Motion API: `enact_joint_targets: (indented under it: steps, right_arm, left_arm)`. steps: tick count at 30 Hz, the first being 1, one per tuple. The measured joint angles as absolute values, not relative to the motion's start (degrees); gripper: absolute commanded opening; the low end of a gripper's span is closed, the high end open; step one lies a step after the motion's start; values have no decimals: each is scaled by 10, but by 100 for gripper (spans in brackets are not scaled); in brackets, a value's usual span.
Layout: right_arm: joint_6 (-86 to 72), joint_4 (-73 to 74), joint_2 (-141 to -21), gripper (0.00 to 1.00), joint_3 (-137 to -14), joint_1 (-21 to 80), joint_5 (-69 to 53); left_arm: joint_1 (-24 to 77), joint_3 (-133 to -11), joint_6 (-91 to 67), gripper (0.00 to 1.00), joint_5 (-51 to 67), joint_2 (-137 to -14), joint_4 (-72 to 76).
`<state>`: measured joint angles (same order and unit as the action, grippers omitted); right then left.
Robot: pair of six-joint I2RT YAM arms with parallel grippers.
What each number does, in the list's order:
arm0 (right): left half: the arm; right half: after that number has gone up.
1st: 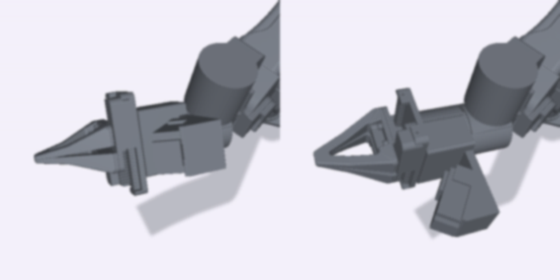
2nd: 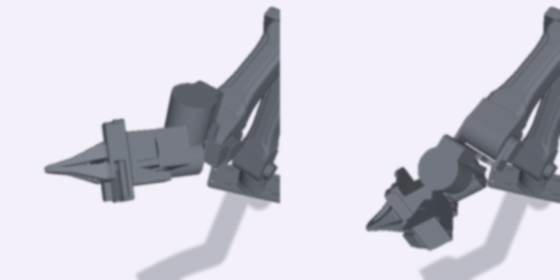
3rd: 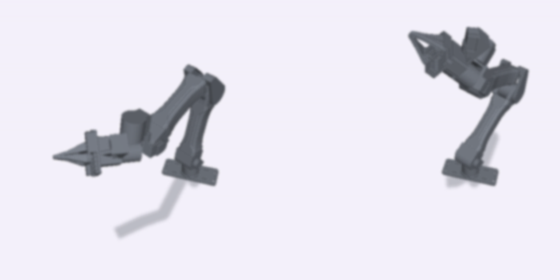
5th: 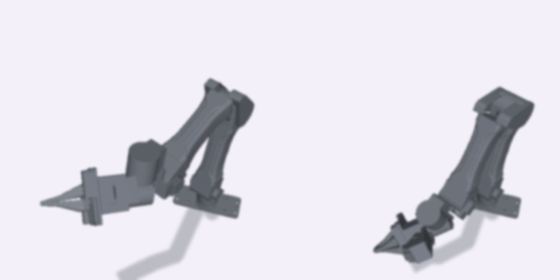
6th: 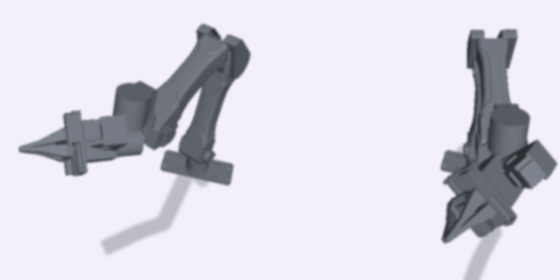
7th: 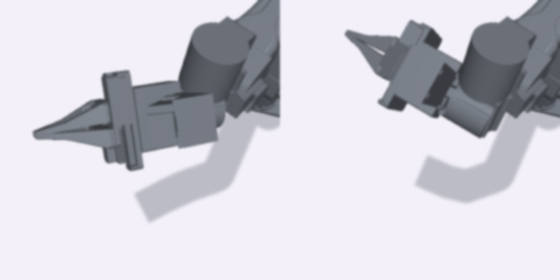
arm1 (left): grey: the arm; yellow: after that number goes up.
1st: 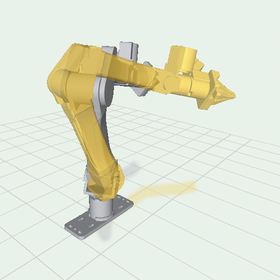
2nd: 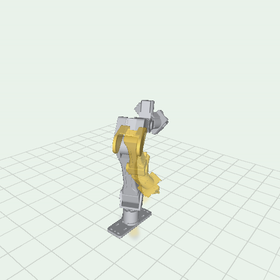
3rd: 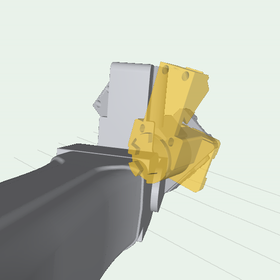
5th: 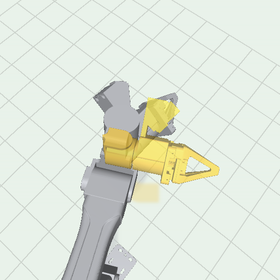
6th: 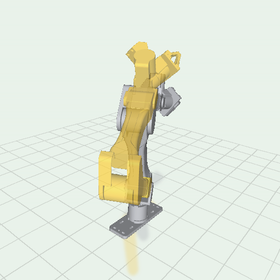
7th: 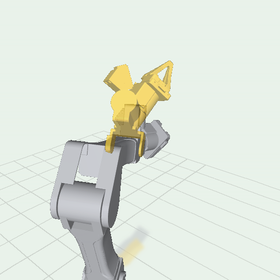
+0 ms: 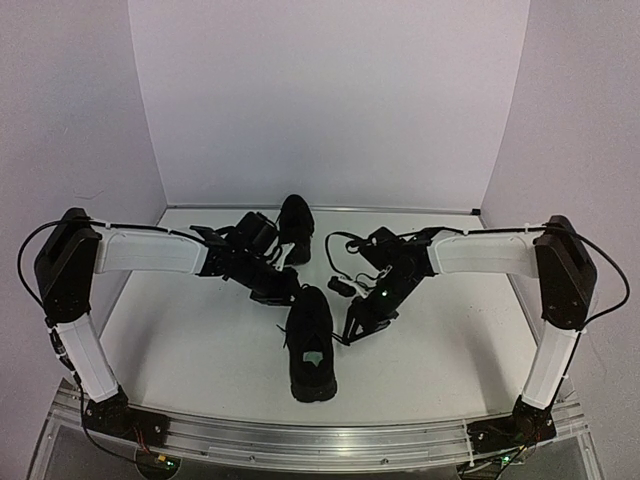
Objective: Tie the shoes
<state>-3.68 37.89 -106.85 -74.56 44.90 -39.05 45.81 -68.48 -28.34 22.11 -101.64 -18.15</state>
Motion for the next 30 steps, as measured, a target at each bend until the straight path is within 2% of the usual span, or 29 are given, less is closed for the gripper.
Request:
enact_joint_targets:
  steps: [4,6,12,14,18,25,30]
  right_arm:
    - [-39,389,-1068,38,-785,452,-386]
    - [-42,393,-1068,41,-796,452,-383]
    - [-53,408,-1068,58,-837,450,-355]
    - [-59,407,-1066,66,-850,446,-348]
    - [-70,403,-1054,73,-858,427,-336]
    - [-82,399,-1038,74,-858,391,-325]
    - [-83,397,-1037,74,-854,387,-324]
  left_arm:
    - [458,-690,-279,46,191,-1008,-183]
    - [457,-690,-278,54,174,-995,-190]
    - [460,-690,-262,67,146,-929,-226]
    - [472,-690,-251,68,137,-906,-248]
    - [521,-679,-242,71,131,-886,-277]
    - [609,-635,-259,72,106,-887,-301]
    - [640,-634,-287,70,84,-933,-290]
